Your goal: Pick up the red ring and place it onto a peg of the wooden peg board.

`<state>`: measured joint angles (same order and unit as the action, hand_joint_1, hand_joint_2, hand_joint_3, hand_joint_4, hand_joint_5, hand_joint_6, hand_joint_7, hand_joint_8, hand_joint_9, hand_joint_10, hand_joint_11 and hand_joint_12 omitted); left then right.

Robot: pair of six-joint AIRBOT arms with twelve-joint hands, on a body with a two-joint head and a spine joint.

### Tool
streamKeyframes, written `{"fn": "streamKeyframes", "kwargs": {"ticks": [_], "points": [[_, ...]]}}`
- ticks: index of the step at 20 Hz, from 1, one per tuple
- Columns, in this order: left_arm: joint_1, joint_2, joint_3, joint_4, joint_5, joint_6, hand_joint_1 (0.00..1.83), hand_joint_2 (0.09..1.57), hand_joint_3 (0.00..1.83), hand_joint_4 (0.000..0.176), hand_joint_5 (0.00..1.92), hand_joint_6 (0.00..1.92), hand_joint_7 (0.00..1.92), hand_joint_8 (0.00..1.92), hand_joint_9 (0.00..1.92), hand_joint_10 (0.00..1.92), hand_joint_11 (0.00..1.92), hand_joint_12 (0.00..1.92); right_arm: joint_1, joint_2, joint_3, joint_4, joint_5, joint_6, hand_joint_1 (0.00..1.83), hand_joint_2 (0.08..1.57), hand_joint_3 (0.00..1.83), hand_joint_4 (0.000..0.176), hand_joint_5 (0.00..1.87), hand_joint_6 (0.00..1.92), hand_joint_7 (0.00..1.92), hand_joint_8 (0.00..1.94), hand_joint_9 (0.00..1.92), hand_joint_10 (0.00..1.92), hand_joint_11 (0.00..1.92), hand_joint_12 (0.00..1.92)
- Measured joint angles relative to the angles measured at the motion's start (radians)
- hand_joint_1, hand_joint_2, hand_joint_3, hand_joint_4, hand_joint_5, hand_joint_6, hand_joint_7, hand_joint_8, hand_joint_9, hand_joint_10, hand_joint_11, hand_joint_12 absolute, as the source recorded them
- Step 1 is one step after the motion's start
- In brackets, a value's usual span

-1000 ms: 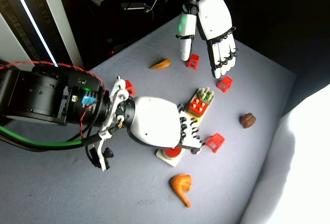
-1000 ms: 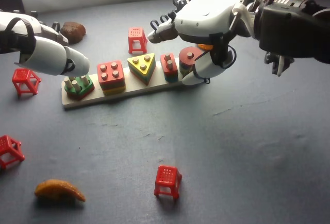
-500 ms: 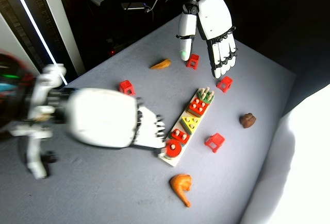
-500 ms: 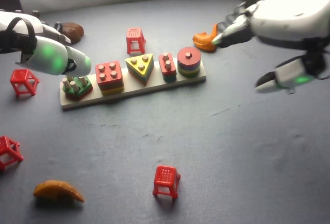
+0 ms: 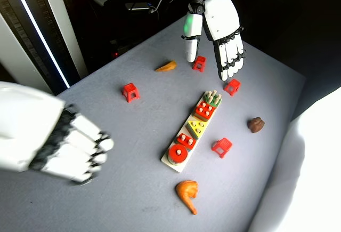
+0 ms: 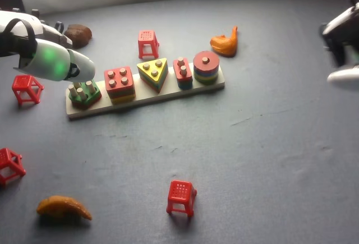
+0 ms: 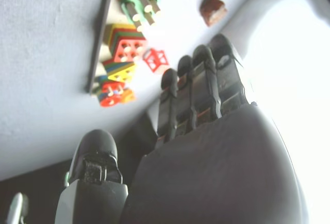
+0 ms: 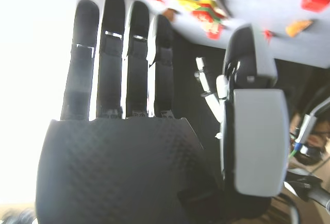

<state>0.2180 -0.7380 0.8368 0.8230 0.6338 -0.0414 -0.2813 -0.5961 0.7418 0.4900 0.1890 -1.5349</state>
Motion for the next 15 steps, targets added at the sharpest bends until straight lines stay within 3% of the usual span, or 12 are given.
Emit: {"fn": "streamKeyframes", "kwargs": {"ticks": [2,8,12,15], "points": [[0.000,0.000,-0.004,-0.001,0.001,0.000,0.00,1.29,0.00,0.000,0.18,0.00,0.16,0.00,0.14,0.00,0.00,0.29,-0.021,0.043,-0.023,0.016,0.000,0.000,0.46,1.49,0.01,0.000,1.02,1.92,1.17,1.94,1.28,1.92,1.43,1.92],[0.000,0.006,-0.024,0.003,0.001,0.000,0.00,1.28,0.00,0.000,0.19,0.00,0.18,0.00,0.15,0.00,0.00,0.29,-0.024,0.111,-0.027,0.034,-0.060,-0.005,0.39,1.52,0.00,0.000,0.95,1.92,1.12,1.94,1.21,1.92,1.37,1.92],[-0.002,0.006,-0.023,0.006,0.000,0.000,0.00,1.29,0.00,0.000,0.18,0.01,0.17,0.01,0.14,0.00,0.00,0.27,-0.024,0.115,-0.035,0.034,-0.051,-0.007,0.39,1.51,0.00,0.000,0.97,1.92,1.13,1.94,1.21,1.92,1.37,1.92],[-0.002,0.006,-0.023,0.007,0.001,0.000,0.00,1.28,0.00,0.000,0.18,0.00,0.17,0.00,0.15,0.00,0.00,0.31,-0.023,0.114,-0.042,0.053,-0.036,-0.007,0.45,1.49,0.00,0.000,1.00,1.92,1.16,1.94,1.29,1.92,1.52,1.92]]}}
